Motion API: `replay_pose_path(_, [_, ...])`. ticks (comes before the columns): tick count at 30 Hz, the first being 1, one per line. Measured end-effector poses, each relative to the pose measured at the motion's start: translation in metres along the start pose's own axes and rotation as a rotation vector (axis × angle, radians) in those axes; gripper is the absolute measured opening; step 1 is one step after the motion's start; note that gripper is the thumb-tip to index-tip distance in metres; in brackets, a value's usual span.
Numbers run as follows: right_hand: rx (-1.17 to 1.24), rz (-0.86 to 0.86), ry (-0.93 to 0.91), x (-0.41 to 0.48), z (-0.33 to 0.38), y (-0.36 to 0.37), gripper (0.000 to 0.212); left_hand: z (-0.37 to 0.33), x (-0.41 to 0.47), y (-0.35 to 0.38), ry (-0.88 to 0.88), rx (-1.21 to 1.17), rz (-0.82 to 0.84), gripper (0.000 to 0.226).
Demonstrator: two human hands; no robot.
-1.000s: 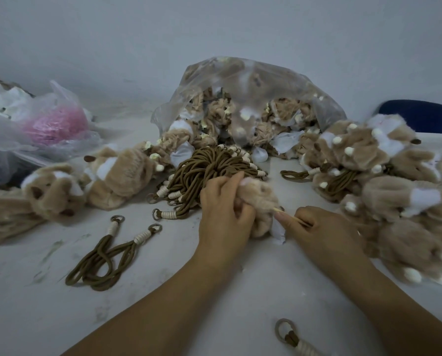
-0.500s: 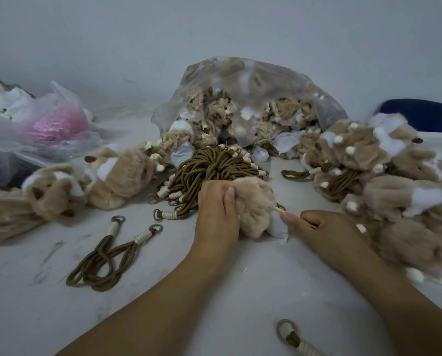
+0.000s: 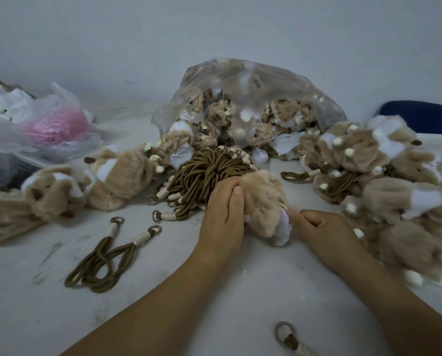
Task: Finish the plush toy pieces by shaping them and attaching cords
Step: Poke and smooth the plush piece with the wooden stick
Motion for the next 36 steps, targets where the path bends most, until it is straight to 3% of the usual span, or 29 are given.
replay_pose_path(4, [0.002, 0.021, -0.017, -0.002, 0.002, 0.001, 0.068, 0.003, 0.000, 0.004, -0.112, -0.014, 0.081, 0.014])
replay_pose_path(8, [-0.023, 0.017, -0.015, -0.001, 0.003, 0.001, 0.067, 0.014, 0.002, -0.002, -0.245, -0.017, 0.026, 0.020])
replay_pose_path(16, [-0.145, 0.074, -0.045, 0.000, 0.002, -0.002, 0.068, 0.009, 0.004, -0.013, -0.162, 0.020, -0.055, 0.019])
replay_pose_path(23, [-0.133, 0.077, -0.083, -0.003, 0.010, 0.000, 0.071, 0.010, 0.001, -0.004, -0.131, 0.046, -0.010, 0.020])
replay_pose_path(26, [-0.096, 0.047, -0.039, -0.006, 0.014, 0.004, 0.071, 0.013, 0.001, -0.002, -0.173, -0.031, -0.019, 0.017])
replay_pose_path(31, [-0.182, 0.009, -0.050, -0.006, 0.018, 0.004, 0.071, 0.013, 0.002, 0.007, -0.203, -0.281, 0.140, 0.030])
replay_pose_path(36, [-0.220, -0.008, -0.044, -0.003, 0.017, -0.001, 0.071, 0.025, -0.001, 0.003, -0.357, -0.411, 0.030, 0.039])
Point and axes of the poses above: each hand's wrist, its own x-axis towards the middle knuckle, its own y-axis out of the palm, z = x × y, the point moved 6 cm from there along x, towards the middle knuckle, and after that the axes turned 1 degree about -y, right-handed, at the moved point
